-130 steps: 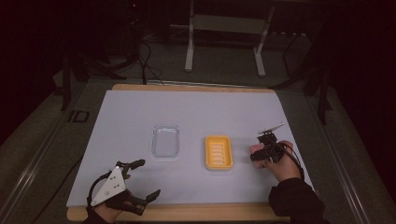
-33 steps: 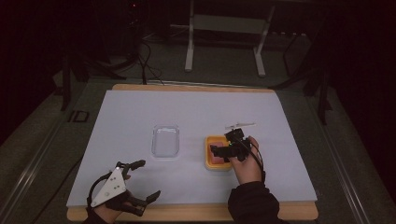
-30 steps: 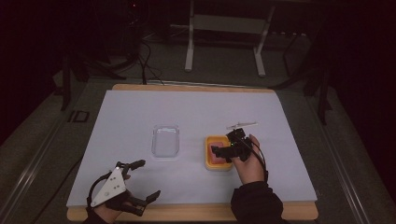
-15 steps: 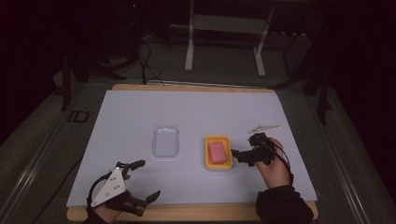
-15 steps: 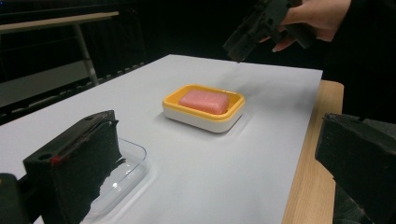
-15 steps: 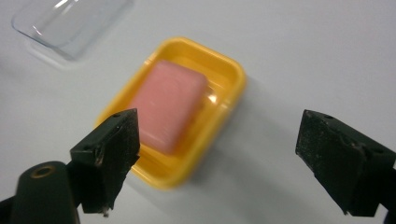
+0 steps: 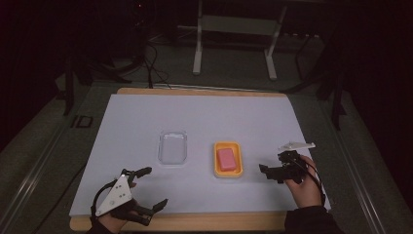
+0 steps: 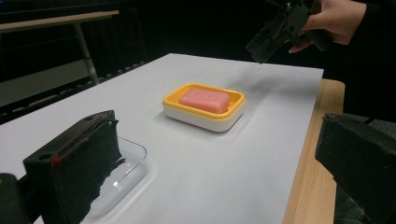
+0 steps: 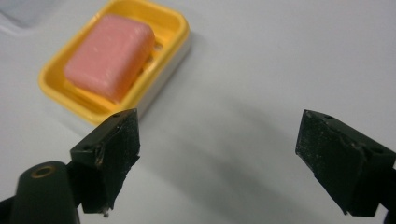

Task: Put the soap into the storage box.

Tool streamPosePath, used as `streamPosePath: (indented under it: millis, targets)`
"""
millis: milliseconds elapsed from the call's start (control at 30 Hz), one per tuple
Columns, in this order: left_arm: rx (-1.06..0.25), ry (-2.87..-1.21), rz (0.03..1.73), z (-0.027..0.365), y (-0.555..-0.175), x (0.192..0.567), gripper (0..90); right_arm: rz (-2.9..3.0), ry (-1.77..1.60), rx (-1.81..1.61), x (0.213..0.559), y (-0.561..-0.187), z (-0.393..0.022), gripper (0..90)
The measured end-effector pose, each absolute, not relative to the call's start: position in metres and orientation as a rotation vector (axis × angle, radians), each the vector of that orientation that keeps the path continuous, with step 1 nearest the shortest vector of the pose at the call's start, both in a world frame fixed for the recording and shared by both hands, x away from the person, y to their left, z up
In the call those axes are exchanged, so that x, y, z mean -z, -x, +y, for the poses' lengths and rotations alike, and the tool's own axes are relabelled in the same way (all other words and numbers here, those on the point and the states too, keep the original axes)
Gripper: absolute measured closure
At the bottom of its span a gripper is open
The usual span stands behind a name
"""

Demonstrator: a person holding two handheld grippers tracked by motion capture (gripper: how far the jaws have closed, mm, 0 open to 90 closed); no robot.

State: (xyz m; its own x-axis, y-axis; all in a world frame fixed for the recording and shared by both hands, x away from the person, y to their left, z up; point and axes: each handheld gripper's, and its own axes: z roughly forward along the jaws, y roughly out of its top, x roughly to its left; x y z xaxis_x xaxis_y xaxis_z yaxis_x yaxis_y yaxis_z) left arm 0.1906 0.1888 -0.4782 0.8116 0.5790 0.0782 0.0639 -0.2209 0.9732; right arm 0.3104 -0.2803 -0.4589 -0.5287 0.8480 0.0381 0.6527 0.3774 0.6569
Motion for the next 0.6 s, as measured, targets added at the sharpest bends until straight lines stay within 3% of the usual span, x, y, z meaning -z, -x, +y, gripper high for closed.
streamPosePath:
  millis: [600]
  targets:
    - [-0.508, -1.750, 0.499, 0.189, -0.191, 0.478, 0.6, 2.329, -1.276, -0.781, 0.484, -0.298, -0.302, 11.8]
